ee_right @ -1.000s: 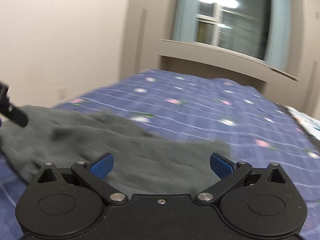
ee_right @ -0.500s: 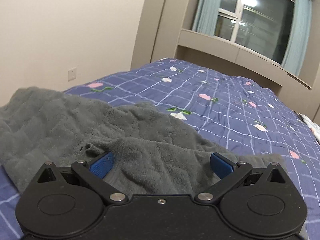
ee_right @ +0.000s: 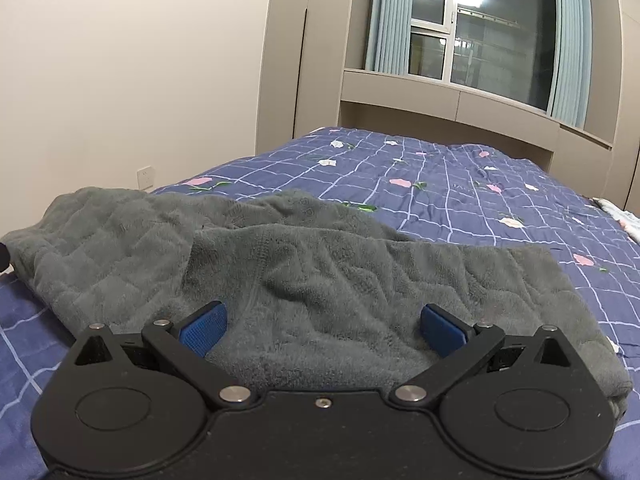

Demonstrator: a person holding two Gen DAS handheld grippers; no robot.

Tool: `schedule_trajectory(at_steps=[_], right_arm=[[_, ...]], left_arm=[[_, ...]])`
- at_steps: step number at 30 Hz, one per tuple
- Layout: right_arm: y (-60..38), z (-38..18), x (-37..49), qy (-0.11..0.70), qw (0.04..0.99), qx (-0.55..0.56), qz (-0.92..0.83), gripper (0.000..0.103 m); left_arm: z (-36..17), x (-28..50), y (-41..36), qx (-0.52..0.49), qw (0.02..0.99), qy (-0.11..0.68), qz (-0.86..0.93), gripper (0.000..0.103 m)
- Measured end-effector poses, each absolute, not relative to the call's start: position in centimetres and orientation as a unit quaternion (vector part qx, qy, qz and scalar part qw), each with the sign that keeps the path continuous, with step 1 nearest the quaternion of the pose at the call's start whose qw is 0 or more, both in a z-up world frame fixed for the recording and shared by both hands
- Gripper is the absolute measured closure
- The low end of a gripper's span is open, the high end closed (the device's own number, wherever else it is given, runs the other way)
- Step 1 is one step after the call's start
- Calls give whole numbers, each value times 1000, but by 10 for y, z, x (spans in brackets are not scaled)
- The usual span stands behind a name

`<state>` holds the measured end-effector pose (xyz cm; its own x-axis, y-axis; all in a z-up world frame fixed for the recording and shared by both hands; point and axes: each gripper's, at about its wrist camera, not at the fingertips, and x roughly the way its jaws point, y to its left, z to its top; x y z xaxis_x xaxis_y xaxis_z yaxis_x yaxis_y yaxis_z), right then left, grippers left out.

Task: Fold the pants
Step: 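Move the left gripper to the pants end and close on it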

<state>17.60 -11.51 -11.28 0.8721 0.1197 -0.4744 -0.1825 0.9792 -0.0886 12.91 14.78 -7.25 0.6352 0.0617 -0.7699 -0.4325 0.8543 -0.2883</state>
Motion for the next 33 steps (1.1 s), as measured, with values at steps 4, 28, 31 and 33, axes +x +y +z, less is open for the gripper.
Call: schedule_trajectory(at_steps=[4,28,31,33], right_arm=[[-112,-115,175,236,966,-70,74,0],[-105,-121,173,234,966,-88,69,0],[-105,-121,173,234,966,-88,69,0],[-105,-121,173,234,966,-88,69,0]], left_arm=[[-80,141,148,-240,877,385,156,0],[-92,174,153,-242,911,324,76,1],[-93,167,158,-240,912,324,81,0],[-95,161,167,-248,908,323,102,1]])
